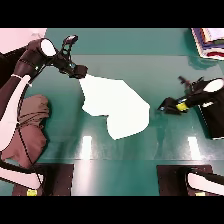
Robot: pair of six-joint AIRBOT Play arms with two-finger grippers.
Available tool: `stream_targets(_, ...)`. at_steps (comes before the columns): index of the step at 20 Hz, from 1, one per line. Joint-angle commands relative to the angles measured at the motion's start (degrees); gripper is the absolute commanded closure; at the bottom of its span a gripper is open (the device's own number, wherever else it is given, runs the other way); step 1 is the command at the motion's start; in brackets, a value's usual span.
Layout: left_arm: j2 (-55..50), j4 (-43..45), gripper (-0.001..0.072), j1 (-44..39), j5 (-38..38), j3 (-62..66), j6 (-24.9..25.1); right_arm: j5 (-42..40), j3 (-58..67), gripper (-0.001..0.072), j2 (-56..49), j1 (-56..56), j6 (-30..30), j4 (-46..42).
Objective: Fold the shirts.
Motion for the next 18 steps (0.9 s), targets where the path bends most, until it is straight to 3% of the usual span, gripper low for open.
stream_targets(1, 0.07, 0.33, 0.0679, 0.04, 0.61, 0.17, -0.02, -8.52, -2.05, 0.0161, -6.93, 5.66, -0.59, 5.27)
stream_targets(2, 0.07, 0.33, 0.0679, 0.04, 0.57, 0.17, -0.02, -10.01, -0.79, 0.0175, -8.26, 6.86, -0.59, 5.66)
stream_targets(3, 0.07, 0.33, 0.0679, 0.04, 0.55, 0.17, -0.02, -10.97, 0.92, 0.0247, -9.51, 7.87, -0.61, 6.03)
stream_targets(5, 0.07, 0.33, 0.0679, 0.04, 0.55, 0.17, -0.04, -12.0, 4.15, 0.0282, -11.37, 9.16, -0.59, 6.1)
stream_targets(7, 0.07, 0.33, 0.0679, 0.04, 0.61, 0.17, -0.11, -12.44, 6.93, 0.0461, -12.46, 9.57, -0.63, 5.97)
stream_targets(8, 0.11, 0.31, 0.068, 0.04, 0.72, 0.22, -0.5, -12.48, 8.09, 0.0639, -12.68, 9.57, -1.53, 6.08)
stream_targets(9, 0.52, 0.33, 0.068, 0.04, 0.9, 0.22, -0.55, -12.46, 8.96, 0.0699, -12.39, 9.57, -2.8, 6.01)
stream_targets(14, 12.7, 1.55, 0.068, 0.04, 4.13, 0.22, -0.44, -11.63, 16.13, 0.07, -0.52, 6.1, -3.17, 3.21)
stream_targets(18, 29.22, 1.99, 0.068, 0.04, 5.07, 0.22, -0.39, -4.35, 29.44, 0.07, 12.44, 2.34, -3.19, -1.95)
